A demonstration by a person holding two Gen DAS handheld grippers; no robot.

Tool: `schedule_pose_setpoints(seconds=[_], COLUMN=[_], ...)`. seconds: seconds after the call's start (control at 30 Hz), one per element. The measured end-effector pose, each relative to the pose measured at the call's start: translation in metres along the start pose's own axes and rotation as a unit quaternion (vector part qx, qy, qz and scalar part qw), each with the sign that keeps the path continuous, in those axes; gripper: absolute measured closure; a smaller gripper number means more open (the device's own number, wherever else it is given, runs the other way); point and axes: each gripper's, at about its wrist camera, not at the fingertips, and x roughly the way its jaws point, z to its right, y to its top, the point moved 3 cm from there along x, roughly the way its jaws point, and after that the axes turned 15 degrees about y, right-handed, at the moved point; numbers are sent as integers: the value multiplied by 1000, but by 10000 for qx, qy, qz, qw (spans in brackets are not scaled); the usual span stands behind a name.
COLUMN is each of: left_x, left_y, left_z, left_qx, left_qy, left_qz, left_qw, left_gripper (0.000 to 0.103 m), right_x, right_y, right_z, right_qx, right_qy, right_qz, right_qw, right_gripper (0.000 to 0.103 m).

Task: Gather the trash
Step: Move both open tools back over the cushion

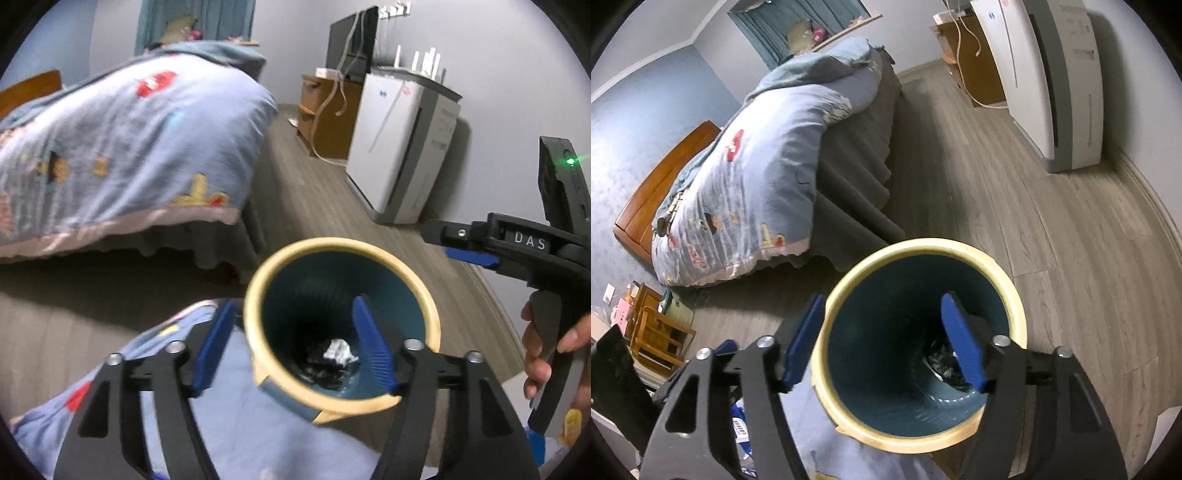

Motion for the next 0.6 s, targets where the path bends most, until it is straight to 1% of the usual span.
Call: schedule_pose_setpoints(seconds=[0.03, 0.07, 0.13, 0.17, 0.4, 0.5, 0.6], left_x=[-9, -17, -39, -47, -116, -145, -165], left_y=[-1, -1, -2, -3, -24, -43, -62], left_z=[-6, -12, -27, -32, -75, -95, -109], left_qx=[-49, -92, -224, -276, -427, -509, -546], left_qy=[53, 98, 215, 247, 617, 779, 923], left_qz=[39, 64, 152, 178, 346, 307, 263], left_qw=[10000, 9999, 9994, 9992, 9966, 9952, 9939], left_gripper=[22, 19, 13, 12, 10, 9, 9], right_x=[-3, -8, -16, -19, -37, -39, -39], right_y=[-2, -5, -10, -11, -39, -54, -71], right_z=[-6, -14, -27, -34, -83, -101, -115], right_qx=[-60, -155, -305, -352, -680, -865, -949], right_qy=[7, -2, -52, -69, 2, -60, -58], right_qz=[13, 21, 33, 52, 41, -66, -165], right_qw=[10000, 9999, 9995, 9993, 9977, 9962, 9953], right_gripper=[21, 14, 7, 6, 6, 6, 6])
